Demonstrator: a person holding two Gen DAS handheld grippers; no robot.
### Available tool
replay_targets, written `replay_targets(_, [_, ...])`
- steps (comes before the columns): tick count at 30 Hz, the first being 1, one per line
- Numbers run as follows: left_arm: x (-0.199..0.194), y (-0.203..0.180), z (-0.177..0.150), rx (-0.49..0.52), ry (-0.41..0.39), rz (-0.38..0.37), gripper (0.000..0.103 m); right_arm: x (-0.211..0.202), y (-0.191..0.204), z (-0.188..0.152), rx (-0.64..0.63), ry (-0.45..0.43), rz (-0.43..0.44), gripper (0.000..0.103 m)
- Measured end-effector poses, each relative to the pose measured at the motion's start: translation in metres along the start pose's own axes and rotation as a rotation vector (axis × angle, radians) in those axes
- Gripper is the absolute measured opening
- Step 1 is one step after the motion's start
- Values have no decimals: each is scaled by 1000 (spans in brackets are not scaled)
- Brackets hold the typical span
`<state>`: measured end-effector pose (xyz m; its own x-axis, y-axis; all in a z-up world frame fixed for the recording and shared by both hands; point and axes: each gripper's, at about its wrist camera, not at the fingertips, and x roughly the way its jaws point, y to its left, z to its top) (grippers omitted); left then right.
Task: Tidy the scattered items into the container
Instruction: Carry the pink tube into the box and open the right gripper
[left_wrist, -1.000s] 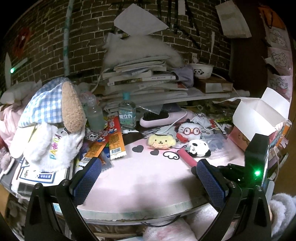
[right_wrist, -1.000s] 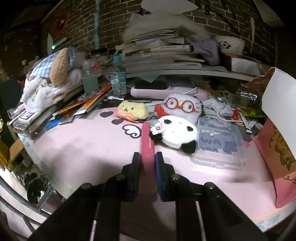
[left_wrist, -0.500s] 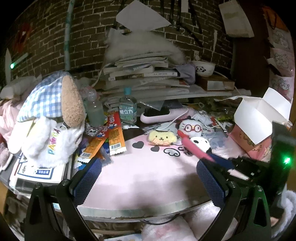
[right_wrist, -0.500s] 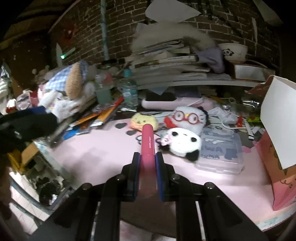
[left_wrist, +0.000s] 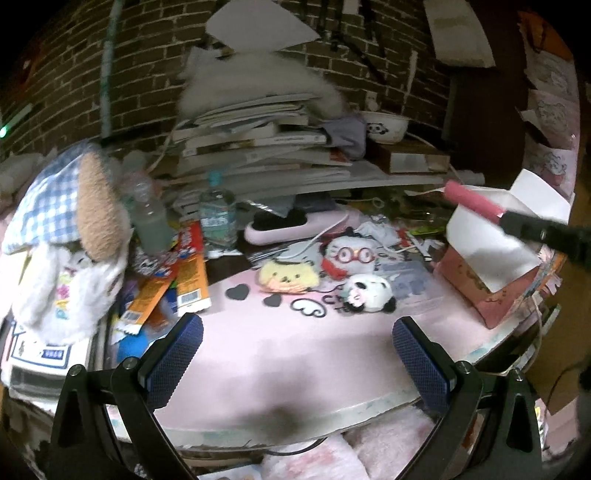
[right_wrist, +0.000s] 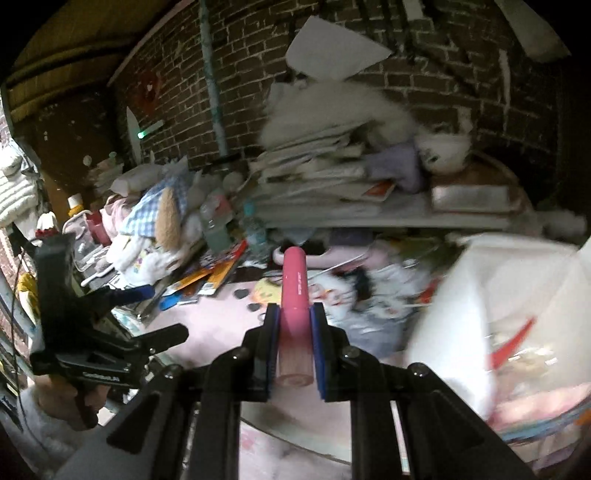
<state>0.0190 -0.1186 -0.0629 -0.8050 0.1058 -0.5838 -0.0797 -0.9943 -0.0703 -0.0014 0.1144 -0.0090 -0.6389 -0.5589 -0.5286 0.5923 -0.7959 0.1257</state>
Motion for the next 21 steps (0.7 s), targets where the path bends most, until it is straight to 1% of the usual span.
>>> replay_targets(3, [2, -8, 2, 20, -2, -12, 103, -13, -19, 13, -1, 34, -53, 14])
replay_targets(7, [8, -16, 7, 26, 2, -28, 103, -24, -48, 23, -18, 111, -167, 14])
replay_targets(11, [15, -21, 10, 14, 14, -36, 103, -32, -74, 31, -3, 156, -232, 14])
replay_targets(14, [16, -24, 11, 23, 16, -39, 103, -34, -94, 36, 24, 200, -263, 14])
replay_targets(17, [17, -25, 11, 22, 20, -38, 103, -26, -113, 37, 39, 279, -299, 14])
replay_targets(20, [20, -27, 11, 22, 30, -43, 103, -11, -128, 35, 26, 385, -342, 14])
replay_targets(21, [22, -28, 12, 23, 33, -42, 103, -7, -131, 34, 21, 407, -347, 14])
